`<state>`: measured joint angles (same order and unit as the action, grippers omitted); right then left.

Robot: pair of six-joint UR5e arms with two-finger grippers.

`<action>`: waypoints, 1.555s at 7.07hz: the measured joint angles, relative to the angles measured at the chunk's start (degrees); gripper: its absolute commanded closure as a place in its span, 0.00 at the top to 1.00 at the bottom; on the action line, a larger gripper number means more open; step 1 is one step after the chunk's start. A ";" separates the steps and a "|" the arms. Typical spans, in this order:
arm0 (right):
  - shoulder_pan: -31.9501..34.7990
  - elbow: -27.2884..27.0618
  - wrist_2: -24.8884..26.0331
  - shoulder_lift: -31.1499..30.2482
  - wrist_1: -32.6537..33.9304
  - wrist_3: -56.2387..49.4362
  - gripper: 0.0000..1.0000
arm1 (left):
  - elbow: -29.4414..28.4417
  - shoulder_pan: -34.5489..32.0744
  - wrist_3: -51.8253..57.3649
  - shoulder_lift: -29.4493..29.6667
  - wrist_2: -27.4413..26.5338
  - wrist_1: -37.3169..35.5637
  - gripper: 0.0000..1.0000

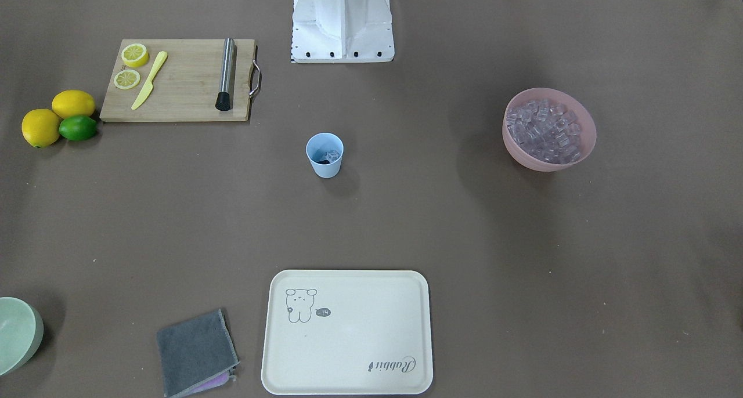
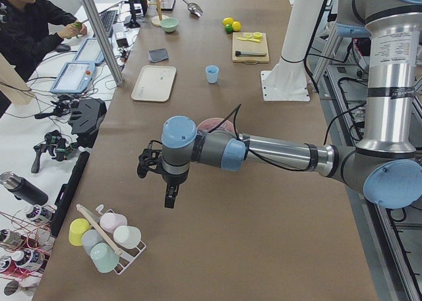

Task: Put ice and cherries in cup

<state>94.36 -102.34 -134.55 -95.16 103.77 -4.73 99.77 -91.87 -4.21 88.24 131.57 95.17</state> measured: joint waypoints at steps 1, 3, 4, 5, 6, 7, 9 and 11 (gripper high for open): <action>-1.70 0.18 -0.01 0.15 -2.24 2.25 1.00 | 0.06 0.02 0.00 0.00 0.00 -0.04 0.98; -3.16 1.00 0.13 0.07 -4.98 4.17 1.00 | 0.03 0.03 -0.01 -0.01 0.00 -0.07 0.98; -3.31 1.17 0.15 0.00 -5.33 4.37 1.00 | 0.01 0.03 0.01 -0.05 0.00 -0.05 0.98; -3.35 1.21 0.15 -0.01 -5.45 4.45 1.00 | -0.03 0.03 0.05 -0.07 0.00 -0.03 0.98; -3.37 1.20 0.11 -0.02 -5.49 4.51 1.00 | -0.07 0.03 0.07 -0.08 0.00 -0.05 0.98; -3.39 1.19 0.09 -0.02 -5.50 4.54 1.00 | -0.11 0.03 0.08 -0.08 0.00 -0.06 0.98; -3.39 1.09 0.00 -0.02 -5.51 4.48 1.00 | -0.37 0.14 0.16 -0.41 -0.03 -0.05 0.98; -3.39 1.06 -0.12 0.01 -5.51 4.43 1.00 | -0.57 0.29 0.42 -1.19 -0.01 0.00 0.98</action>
<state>90.97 -101.28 -134.67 -95.15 98.26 -0.30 99.20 -91.59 -3.79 87.05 131.56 95.17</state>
